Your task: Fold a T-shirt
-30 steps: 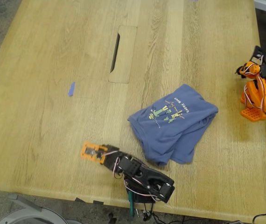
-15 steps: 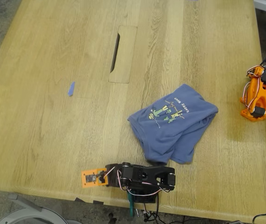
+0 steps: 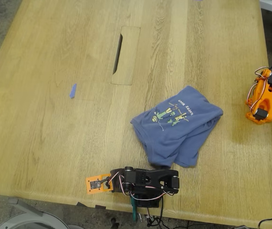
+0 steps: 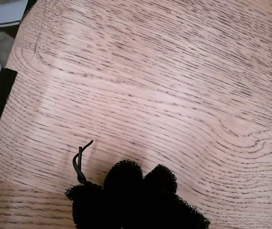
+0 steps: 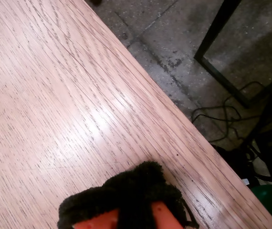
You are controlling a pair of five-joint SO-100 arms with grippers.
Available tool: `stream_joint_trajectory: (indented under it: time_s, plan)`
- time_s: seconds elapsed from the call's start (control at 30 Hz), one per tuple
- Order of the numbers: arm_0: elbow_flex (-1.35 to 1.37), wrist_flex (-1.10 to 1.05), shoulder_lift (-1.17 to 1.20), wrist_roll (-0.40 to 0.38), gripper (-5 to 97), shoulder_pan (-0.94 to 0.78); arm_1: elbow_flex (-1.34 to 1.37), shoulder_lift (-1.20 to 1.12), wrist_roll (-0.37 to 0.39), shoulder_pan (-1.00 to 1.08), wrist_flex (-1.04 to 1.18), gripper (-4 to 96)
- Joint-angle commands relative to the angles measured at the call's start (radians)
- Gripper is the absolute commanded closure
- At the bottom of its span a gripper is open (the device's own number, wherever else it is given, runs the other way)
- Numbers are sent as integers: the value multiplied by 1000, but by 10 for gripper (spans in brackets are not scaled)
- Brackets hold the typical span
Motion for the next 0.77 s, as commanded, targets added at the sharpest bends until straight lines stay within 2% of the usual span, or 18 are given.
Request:
stream_joint_trajectory:
  time_s: [0.0, 0.1, 0.73]
  plan:
    - [-18, 8, 110, -3, 916, -2, 66, 0, 6, 18, 5, 908]
    - [-18, 8, 110, -3, 917, 3, 67, -2, -17, 25, 5, 908]
    - [-18, 8, 110, -3, 917, 3, 67, -2, -18, 21, 5, 908]
